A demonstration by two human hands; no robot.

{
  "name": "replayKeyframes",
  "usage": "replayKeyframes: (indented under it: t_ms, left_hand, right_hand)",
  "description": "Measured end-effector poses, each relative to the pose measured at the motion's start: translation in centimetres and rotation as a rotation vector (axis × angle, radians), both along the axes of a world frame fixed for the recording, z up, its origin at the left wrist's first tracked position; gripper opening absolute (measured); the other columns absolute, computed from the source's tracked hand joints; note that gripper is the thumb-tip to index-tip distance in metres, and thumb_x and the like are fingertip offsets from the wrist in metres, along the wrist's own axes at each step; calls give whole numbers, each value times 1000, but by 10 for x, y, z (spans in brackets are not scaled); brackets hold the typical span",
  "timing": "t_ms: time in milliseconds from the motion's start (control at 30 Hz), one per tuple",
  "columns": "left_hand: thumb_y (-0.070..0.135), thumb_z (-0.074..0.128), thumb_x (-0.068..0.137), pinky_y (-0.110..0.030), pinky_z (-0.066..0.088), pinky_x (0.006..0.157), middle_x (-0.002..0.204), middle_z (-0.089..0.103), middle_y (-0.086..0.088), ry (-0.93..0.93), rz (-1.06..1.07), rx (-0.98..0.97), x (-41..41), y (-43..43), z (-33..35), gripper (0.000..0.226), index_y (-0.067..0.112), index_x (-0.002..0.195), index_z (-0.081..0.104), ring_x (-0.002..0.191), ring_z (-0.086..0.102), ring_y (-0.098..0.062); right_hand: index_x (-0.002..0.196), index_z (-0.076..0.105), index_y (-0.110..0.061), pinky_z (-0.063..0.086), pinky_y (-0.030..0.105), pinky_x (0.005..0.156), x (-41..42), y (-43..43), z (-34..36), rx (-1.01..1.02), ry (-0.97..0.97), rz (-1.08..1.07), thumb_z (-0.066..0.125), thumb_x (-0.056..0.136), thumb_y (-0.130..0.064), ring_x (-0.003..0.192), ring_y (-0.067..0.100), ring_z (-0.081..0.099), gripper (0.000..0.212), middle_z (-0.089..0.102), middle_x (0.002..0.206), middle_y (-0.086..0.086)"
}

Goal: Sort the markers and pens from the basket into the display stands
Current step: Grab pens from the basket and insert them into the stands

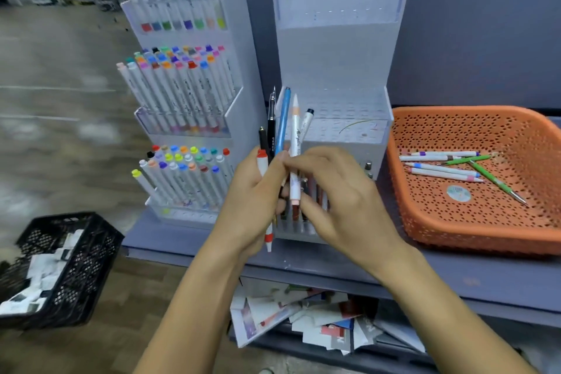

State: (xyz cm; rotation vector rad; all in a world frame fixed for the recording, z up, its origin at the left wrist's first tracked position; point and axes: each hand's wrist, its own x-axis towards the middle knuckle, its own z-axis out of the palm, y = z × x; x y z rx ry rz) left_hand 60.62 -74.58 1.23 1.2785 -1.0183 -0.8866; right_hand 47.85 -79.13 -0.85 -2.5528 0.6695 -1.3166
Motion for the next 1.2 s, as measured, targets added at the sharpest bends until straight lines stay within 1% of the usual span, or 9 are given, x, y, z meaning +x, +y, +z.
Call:
replayKeyframes:
  t_ms: [133, 267, 400, 567, 667, 767, 933, 1067, 1200]
  left_hand:
    - [22, 42, 101, -17, 29, 42, 51, 40, 10, 16, 6, -22, 15, 10, -2, 28, 18, 73, 48, 46, 34, -5]
    - [22, 41, 101, -17, 27, 40, 56, 53, 8, 68, 59, -1, 32, 16, -10, 22, 15, 84, 54, 44, 36, -7]
    - [21, 44, 100, -16, 27, 40, 61, 55, 4, 163, 150, 16, 59, 26, -19, 17, 18, 95, 60, 43, 33, -7]
    - [19, 47, 98, -14, 26, 39, 60, 49, -2, 149, 293, 22, 97, 39, -26, 18, 16, 88, 62, 39, 32, -4]
    - [18, 47, 98, -14, 25, 39, 60, 49, -2, 134, 345, 1, 120, 49, -30, 20, 21, 86, 61, 39, 30, -4]
    - [17, 45, 99, -15, 23, 39, 59, 48, -2, 148, 374, -13, 143, 57, -32, 20, 19, 88, 61, 39, 28, -5]
    - [19, 48, 98, -16, 23, 37, 58, 48, 0, 164, 402, -6, 178, 64, -38, 18, 14, 88, 63, 38, 27, -6]
    - [20, 46, 99, -16, 20, 37, 58, 49, 2, 279, 324, -28, 194, 61, -35, 19, 15, 89, 62, 38, 27, -6]
    - [19, 46, 99, -15, 20, 36, 60, 49, 0, 328, 226, -5, 198, 51, -34, 19, 12, 87, 60, 38, 27, -6]
  right_hand:
    - [114, 66, -7, 47, 27, 82, 12, 2, 1, -28, -74, -4, 63, 82, -1, 93, 20, 56, 32, 60, 102, 12]
    - [111, 67, -2, 41, 14, 88, 32, 9, 9, -30, -222, -21, 63, 86, 1, 100, 12, 53, 25, 58, 105, 16]
    - [107, 64, -8, 39, 12, 77, 59, 14, 9, 131, -360, 0, 55, 91, -6, 87, 2, 55, 18, 58, 100, -7]
    - [104, 57, -17, 54, 36, 74, 94, 22, 11, 347, -515, 68, 49, 93, -18, 84, 15, 65, 14, 59, 96, -22]
    - [101, 55, -22, 54, 42, 72, 115, 24, 13, 375, -560, 79, 48, 93, -19, 80, 19, 64, 12, 60, 91, -16]
    - [97, 53, -27, 52, 47, 69, 135, 28, 12, 400, -565, 66, 46, 92, -21, 78, 20, 63, 10, 59, 88, -11]
    - [101, 50, -29, 55, 43, 72, 161, 28, 3, 417, -515, 47, 48, 94, -15, 82, 6, 64, 16, 62, 87, -18]
    - [117, 42, -26, 56, 32, 79, 177, 29, -6, 358, -384, 40, 53, 92, -10, 91, 8, 66, 32, 67, 97, 2]
    - [115, 42, -25, 55, 28, 77, 190, 27, -16, 228, -314, -6, 56, 90, -9, 85, 10, 66, 33, 68, 95, 4]
